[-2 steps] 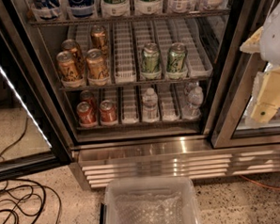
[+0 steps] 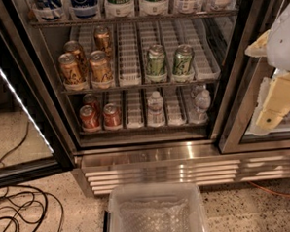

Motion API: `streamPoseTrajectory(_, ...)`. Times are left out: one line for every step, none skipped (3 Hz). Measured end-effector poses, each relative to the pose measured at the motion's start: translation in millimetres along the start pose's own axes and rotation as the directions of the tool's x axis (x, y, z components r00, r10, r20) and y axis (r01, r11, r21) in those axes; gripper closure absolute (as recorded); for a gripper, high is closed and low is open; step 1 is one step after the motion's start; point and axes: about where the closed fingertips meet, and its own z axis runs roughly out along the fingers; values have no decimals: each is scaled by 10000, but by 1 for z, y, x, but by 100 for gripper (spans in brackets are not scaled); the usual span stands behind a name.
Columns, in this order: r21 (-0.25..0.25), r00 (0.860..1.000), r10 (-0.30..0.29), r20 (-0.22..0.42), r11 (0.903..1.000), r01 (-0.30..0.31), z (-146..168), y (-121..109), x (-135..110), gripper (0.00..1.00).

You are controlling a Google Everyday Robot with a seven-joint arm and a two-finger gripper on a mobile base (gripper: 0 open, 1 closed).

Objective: Pick orange can from middle shelf of fridge

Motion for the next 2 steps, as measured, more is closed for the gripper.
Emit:
streamPoseTrajectory(-97,9931,-399,1105,9991,412,22,17,-17,0)
streamPoseTrajectory(60,9607,-646,2699,9978,655,52,31,-49,0)
